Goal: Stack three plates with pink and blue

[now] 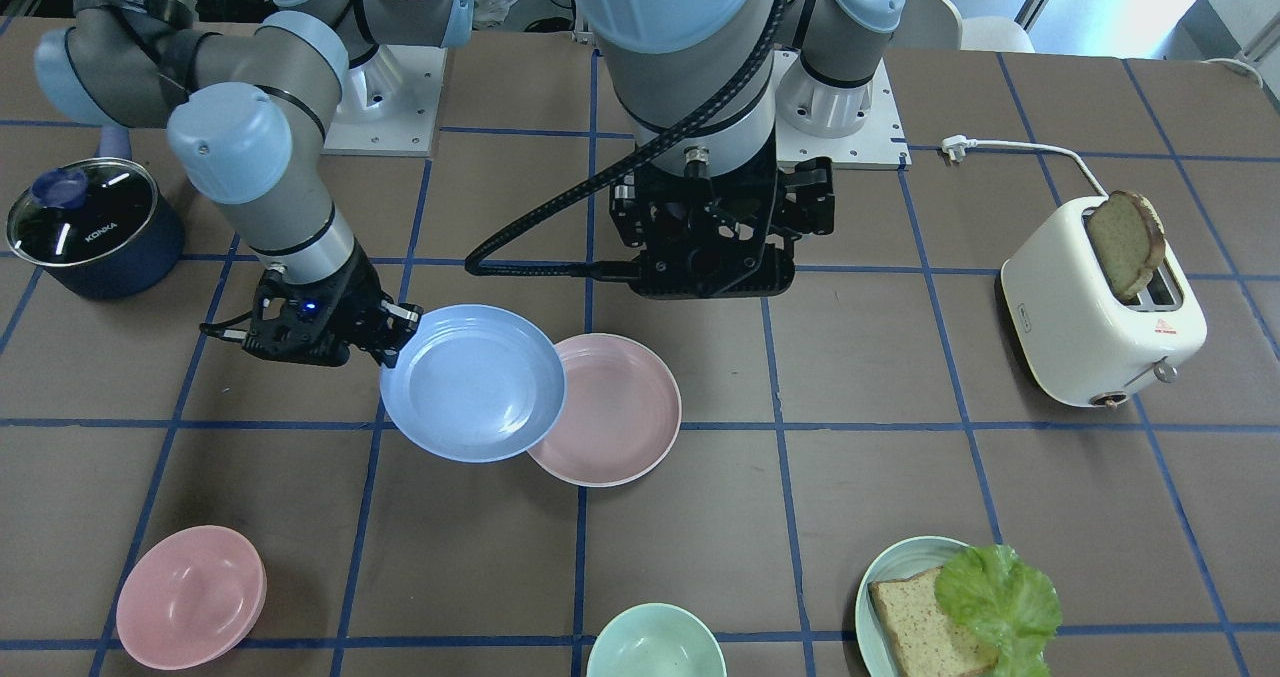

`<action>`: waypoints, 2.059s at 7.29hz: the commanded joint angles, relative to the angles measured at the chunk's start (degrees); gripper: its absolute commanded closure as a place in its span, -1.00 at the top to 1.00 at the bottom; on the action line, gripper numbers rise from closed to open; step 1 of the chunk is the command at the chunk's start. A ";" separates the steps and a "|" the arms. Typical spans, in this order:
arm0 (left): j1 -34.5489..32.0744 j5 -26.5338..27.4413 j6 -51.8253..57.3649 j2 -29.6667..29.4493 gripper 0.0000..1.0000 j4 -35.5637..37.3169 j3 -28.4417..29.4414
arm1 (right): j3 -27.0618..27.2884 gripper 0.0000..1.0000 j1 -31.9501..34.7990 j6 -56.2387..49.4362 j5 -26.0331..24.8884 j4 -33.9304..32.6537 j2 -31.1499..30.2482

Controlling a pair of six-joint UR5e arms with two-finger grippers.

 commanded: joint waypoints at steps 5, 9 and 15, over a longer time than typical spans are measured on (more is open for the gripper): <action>6.82 -0.38 3.64 10.41 0.43 2.13 -14.33 | -6.26 -0.95 10.58 14.96 -1.03 -1.37 8.27; 8.14 -0.47 4.77 17.97 0.43 14.17 -30.50 | -8.26 1.00 10.50 13.74 -3.23 -0.94 8.55; 8.14 -4.83 5.39 27.38 0.45 23.40 -41.95 | -21.20 1.00 0.85 -8.84 -6.22 30.39 -5.91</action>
